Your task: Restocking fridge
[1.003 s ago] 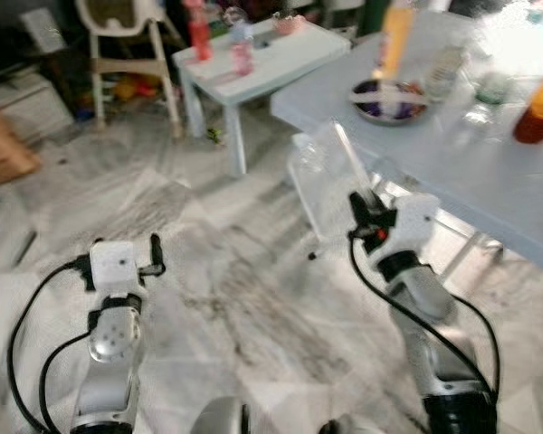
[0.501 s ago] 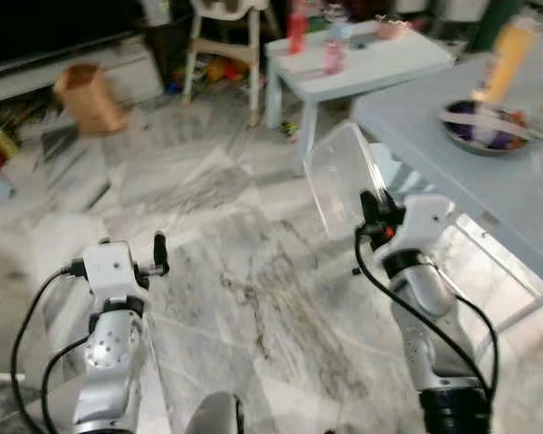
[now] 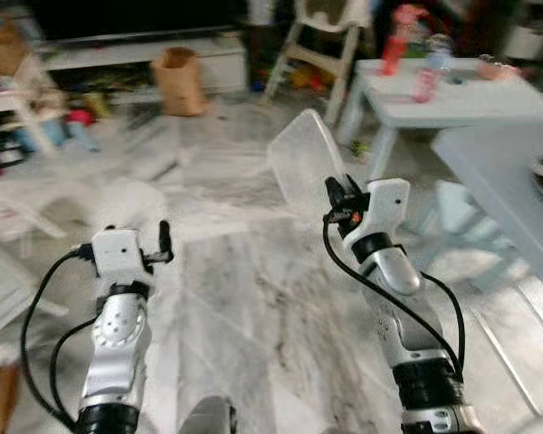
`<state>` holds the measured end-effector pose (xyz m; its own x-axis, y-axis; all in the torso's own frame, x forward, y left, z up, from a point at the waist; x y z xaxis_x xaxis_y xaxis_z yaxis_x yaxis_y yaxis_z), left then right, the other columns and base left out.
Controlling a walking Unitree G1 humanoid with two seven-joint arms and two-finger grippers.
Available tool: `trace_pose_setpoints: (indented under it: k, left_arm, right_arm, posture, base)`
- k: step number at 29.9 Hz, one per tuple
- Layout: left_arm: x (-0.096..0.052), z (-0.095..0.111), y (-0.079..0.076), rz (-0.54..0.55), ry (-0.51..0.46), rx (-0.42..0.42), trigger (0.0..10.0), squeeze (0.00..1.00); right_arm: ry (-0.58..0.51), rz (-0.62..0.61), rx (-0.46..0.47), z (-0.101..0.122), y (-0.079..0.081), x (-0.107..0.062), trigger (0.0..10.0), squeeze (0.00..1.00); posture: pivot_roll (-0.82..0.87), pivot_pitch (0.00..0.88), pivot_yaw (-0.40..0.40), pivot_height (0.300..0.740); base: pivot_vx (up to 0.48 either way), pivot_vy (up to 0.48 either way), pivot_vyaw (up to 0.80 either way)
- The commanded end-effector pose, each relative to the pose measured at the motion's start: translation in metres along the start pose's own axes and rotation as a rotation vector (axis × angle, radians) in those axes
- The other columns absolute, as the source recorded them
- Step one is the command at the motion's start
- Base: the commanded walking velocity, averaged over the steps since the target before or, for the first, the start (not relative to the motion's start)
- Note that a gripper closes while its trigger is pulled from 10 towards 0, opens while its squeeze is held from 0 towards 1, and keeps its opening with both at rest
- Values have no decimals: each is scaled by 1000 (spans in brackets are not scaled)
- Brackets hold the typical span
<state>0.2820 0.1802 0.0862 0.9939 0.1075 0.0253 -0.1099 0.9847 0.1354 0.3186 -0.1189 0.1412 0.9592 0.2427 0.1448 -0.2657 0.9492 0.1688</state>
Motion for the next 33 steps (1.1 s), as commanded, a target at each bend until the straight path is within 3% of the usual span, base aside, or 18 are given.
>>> trace_pose_setpoints:
  k: [1, 5, 8, 16, 24, 27, 33]
  left_arm:
    - [2, 3, -5, -46, -15, 20, 10000, 0]
    - [6, 8, -12, -90, -37, 50, 10000, 0]
    - [6, 2, -16, -88, -18, 54, 10000, 0]
    - [-2, -4, -26, -110, 0, 80, 10000, 0]
    - [-9, -9, -22, -83, 28, 25, 10000, 0]
    - [-13, -16, -21, -80, 64, -6, 10000, 0]
    - [-5, -8, -23, -37, 17, 2, 10000, 0]
  right_arm:
    - [-12, -10, -8, 2, -3, 1, 10000, 0]
    - [-24, 24, -44, 2, 2, 5, 10000, 0]
    - [-7, -27, -6, -5, -4, 4, 10000, 0]
    - [29, -47, -8, -18, -8, -11, 10000, 0]
    - [71, -129, -27, -33, -29, -28, 10000, 0]
    - [94, -144, -23, -39, -33, -33, 10000, 0]
    - [107, -112, 4, -37, -30, -27, 10000, 0]
  posture:
    - [76, 0, 28, 740]
    - [52, 0, 47, 740]
    - [49, 0, 46, 740]
    - [44, 0, 47, 740]
    - [34, 0, 52, 740]
    - [32, 0, 43, 740]
    - [93, 0, -60, 740]
  base:
    - [0, 0, 756]
    - [0, 0, 755]
    - [0, 0, 756]
    - [0, 0, 756]
    - [0, 0, 756]
    - [0, 0, 756]
    - [0, 0, 261]
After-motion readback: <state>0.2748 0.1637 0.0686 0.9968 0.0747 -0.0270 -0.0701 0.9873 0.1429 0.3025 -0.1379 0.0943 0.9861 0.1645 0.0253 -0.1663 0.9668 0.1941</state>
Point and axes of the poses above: a point about 5 cm out from each wrist's last joint towards the gripper, its own x axis pointing out of the wrist towards the gripper, its own z axis along the axis of the wrist's last joint, y = z × x, the point moved 1 cm from there along x, pointing out of the wrist towards the gripper, and after that the axes turned 6 degrees about x, right-handed, at the moved point
